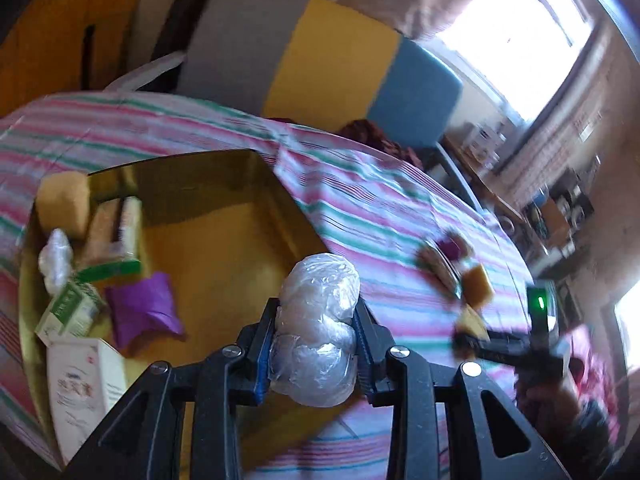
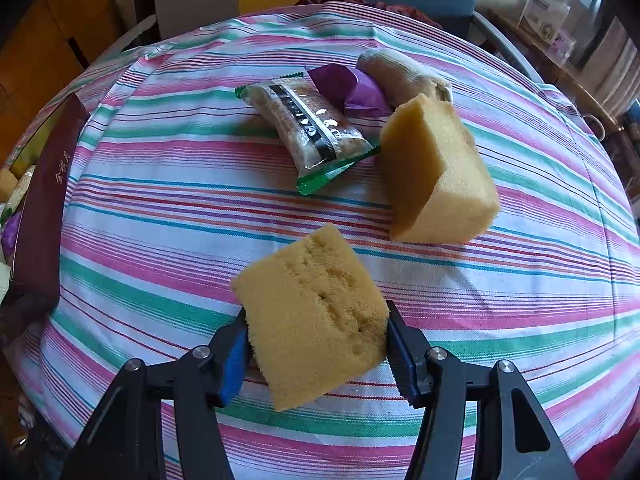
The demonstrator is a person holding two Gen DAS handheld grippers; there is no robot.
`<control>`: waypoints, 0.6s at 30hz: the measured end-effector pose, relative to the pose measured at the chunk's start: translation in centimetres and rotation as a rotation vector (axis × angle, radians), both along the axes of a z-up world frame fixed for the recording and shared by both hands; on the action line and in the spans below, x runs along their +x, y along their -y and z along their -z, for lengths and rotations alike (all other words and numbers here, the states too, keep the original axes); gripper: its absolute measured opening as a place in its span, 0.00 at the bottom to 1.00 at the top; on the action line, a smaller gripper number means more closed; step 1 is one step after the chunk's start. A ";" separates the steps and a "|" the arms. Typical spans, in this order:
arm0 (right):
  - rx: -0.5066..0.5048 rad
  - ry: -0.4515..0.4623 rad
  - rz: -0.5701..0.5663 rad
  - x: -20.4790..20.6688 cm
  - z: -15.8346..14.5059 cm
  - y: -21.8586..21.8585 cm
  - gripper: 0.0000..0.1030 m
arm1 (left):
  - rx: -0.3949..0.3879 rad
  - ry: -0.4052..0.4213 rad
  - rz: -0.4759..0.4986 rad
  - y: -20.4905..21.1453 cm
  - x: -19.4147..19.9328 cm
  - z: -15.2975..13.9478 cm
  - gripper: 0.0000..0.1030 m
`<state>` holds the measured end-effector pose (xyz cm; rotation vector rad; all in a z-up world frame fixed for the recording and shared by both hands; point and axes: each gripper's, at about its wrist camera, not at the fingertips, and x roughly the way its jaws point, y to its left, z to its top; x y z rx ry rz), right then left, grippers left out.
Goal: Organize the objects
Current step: 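Carry the white wrapped bundle into the gold tray and open the left tool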
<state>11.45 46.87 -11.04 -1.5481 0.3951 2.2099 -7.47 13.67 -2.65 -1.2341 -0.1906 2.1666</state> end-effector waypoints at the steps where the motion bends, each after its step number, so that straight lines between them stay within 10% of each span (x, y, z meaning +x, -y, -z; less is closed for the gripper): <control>1: 0.001 0.001 -0.001 0.0 0.0 0.1 0.58 | 0.010 0.024 -0.027 0.6 -1.3 0.1 0.32; 18: -0.006 -0.001 -0.005 0.2 -0.5 -0.4 0.58 | -0.197 0.180 -0.305 2.3 -16.0 6.3 0.39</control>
